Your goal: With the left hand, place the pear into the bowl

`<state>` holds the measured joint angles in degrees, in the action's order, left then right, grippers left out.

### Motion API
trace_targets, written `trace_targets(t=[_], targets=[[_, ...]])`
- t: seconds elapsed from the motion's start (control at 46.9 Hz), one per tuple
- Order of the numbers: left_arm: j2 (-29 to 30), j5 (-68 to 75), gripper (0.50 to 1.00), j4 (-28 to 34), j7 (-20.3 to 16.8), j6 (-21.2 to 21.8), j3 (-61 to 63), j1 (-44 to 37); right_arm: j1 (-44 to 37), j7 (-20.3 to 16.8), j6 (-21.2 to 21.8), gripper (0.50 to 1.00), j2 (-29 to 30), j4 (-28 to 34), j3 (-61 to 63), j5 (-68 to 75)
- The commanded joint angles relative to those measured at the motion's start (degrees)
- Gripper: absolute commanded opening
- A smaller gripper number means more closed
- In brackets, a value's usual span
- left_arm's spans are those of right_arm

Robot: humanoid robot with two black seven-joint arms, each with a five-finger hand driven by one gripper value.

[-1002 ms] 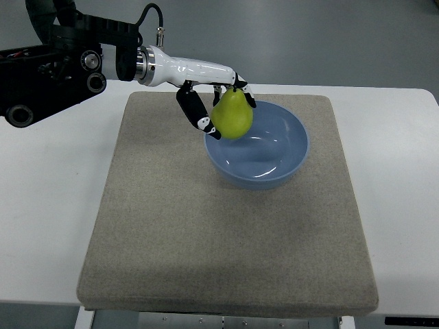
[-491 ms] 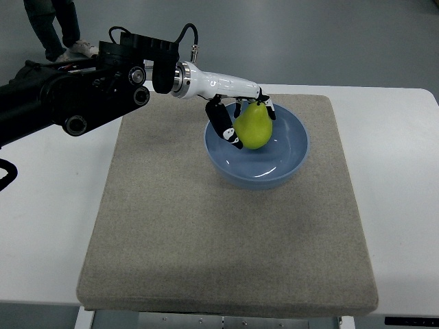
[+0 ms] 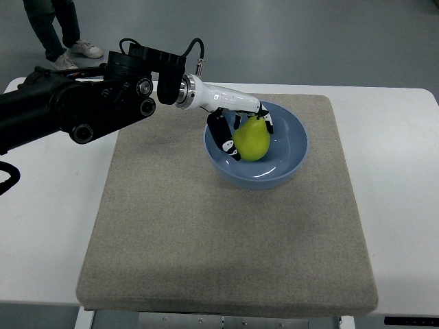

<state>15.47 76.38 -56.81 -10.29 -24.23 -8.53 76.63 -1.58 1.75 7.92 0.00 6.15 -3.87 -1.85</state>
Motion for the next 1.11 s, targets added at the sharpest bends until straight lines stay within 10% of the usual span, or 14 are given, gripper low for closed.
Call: trace_targets(t=[0.0, 0.107, 0.192, 0.427, 1.088], targets=[[0.0, -0.01, 0.741, 0.04, 0.01, 0.06, 0.0, 0.01, 0.0, 0.0, -0.01, 0.926, 0.0, 0.0, 0.0, 0.0], [0.0, -0.18, 0.788, 0.04, 0.01, 0.06, -0.09, -0.08, 0.0, 0.0, -0.01, 0.926, 0.0, 0.0, 0.0, 0.0], [0.0, -0.88, 0.926, -0.05, 0.01, -0.03, -0.09, -0.08, 0.0, 0.0, -0.01, 0.926, 0.0, 0.0, 0.0, 0.0], [0.0, -1.76, 0.994, 0.04, -0.08, 0.06, -0.79, -0.78, 0.0, 0.0, -0.01, 0.926, 0.0, 0.0, 0.0, 0.0], [5.27, -36.56, 0.996, 5.48, 0.18, 0.06, -10.1, -1.31, 0.08, 0.0, -0.01, 0.926, 0.0, 0.0, 0.0, 0.0]])
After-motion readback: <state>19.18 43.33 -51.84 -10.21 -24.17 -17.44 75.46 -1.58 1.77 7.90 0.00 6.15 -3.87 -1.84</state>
